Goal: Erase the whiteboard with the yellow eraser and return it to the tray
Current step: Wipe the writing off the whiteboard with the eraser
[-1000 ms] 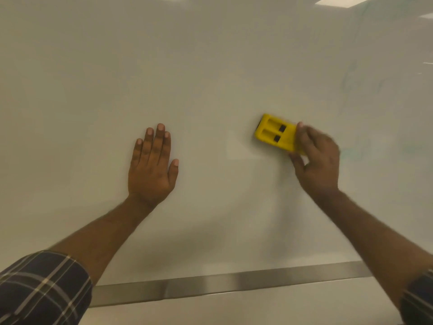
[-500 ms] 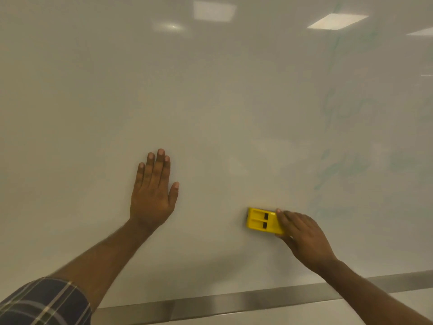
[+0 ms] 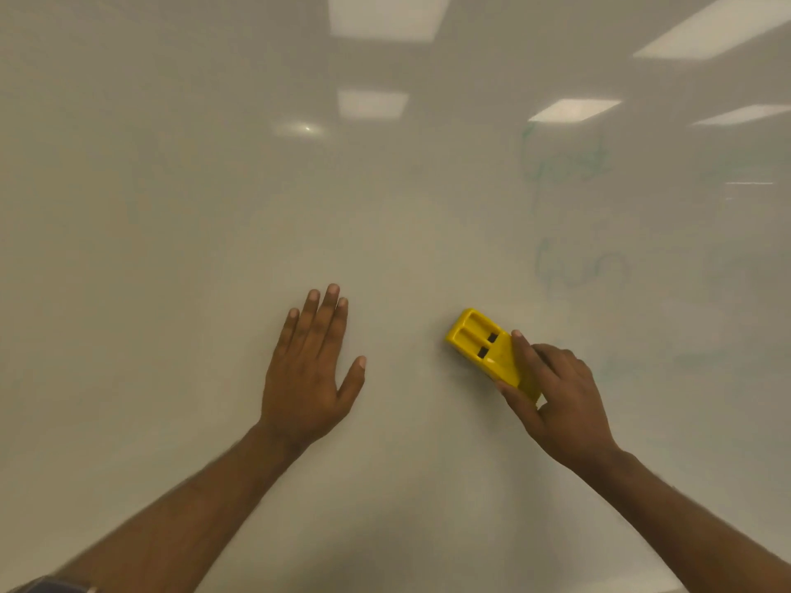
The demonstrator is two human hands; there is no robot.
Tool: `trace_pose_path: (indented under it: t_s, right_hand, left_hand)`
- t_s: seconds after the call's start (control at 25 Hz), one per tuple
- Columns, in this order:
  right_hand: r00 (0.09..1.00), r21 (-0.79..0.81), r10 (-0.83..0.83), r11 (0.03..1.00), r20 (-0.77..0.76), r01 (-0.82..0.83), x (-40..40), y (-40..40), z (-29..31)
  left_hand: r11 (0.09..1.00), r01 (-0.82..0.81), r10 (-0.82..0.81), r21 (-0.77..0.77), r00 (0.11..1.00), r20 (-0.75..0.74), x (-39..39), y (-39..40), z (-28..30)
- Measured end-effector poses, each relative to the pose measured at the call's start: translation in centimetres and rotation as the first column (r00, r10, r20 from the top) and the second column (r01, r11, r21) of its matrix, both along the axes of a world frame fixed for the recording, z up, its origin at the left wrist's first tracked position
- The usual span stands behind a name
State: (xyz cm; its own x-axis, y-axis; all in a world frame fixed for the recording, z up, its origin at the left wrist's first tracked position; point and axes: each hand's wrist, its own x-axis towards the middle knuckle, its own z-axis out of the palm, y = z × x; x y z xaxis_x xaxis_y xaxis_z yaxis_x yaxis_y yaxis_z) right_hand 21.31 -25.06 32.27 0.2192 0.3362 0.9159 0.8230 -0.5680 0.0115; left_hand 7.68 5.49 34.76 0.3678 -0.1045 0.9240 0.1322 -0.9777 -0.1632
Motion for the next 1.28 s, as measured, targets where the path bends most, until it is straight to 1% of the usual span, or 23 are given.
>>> trace_pose_path:
  t_s: [0.12, 0.24, 0.48, 0.64, 0.8, 0.92, 1.0, 1.08, 1.16, 1.2, 1.28]
  right_hand:
    - [1.000, 0.067, 0.003, 0.998, 0.002, -0.004, 0.7, -0.9, 3.3]
    - [1.000, 0.102, -0.012, 0.995, 0.005, 0.011, 1.7, -2.3, 6.1]
    - [0.998, 0.087, -0.044, 0.995, 0.052, 0.040, 3.6, -5.1, 10.2]
    - [0.991, 0.099, -0.088, 0.992, 0.102, 0.078, 5.2, -7.2, 12.6]
    - [0.979, 0.132, -0.127, 0.986, 0.161, 0.106, 7.8, -9.5, 15.3]
    - [0.976, 0.230, -0.173, 0.963, 0.130, 0.140, 10.5, -11.2, 18.0]
    - [0.980, 0.284, -0.173, 0.949, 0.099, 0.139, 12.0, -11.4, 20.3]
    - [0.986, 0.330, -0.147, 0.937, 0.075, 0.114, 13.1, -10.5, 23.0]
    - [0.993, 0.389, -0.089, 0.920, 0.079, 0.051, 13.1, -8.6, 25.2]
    - [0.993, 0.402, -0.069, 0.915, 0.098, 0.024, 12.9, -7.5, 25.6]
    - [0.982, 0.356, -0.054, 0.934, 0.183, -0.015, 12.5, -5.6, 24.4]
  left_hand:
    - [1.000, 0.017, -0.018, 0.024, 0.999, 0.031, 2.1, -2.7, 4.1]
    - [0.999, 0.020, -0.022, 0.034, 0.998, 0.051, 4.3, -5.6, 7.6]
    - [0.997, 0.007, -0.013, 0.083, 0.997, 0.082, 7.4, -9.5, 12.6]
    - [0.995, -0.021, 0.015, 0.100, 0.998, 0.062, 9.0, -11.3, 15.4]
    - [0.995, -0.050, 0.043, 0.085, 0.996, 0.073, 10.9, -12.9, 17.6]
    - [0.994, -0.059, 0.052, 0.094, 0.996, 0.075, 12.4, -13.5, 18.9]
    - [0.989, -0.105, 0.096, 0.107, 0.992, 0.085, 13.3, -13.4, 19.5]
    - [0.978, -0.169, 0.155, 0.120, 0.981, 0.119, 14.0, -13.3, 19.6]
    - [0.973, -0.192, 0.173, 0.129, 0.974, 0.144, 14.5, -13.2, 19.4]
    - [0.973, -0.190, 0.169, 0.132, 0.974, 0.151, 14.7, -13.2, 19.4]
    - [0.974, -0.183, 0.161, 0.132, 0.973, 0.167, 14.9, -13.3, 19.2]
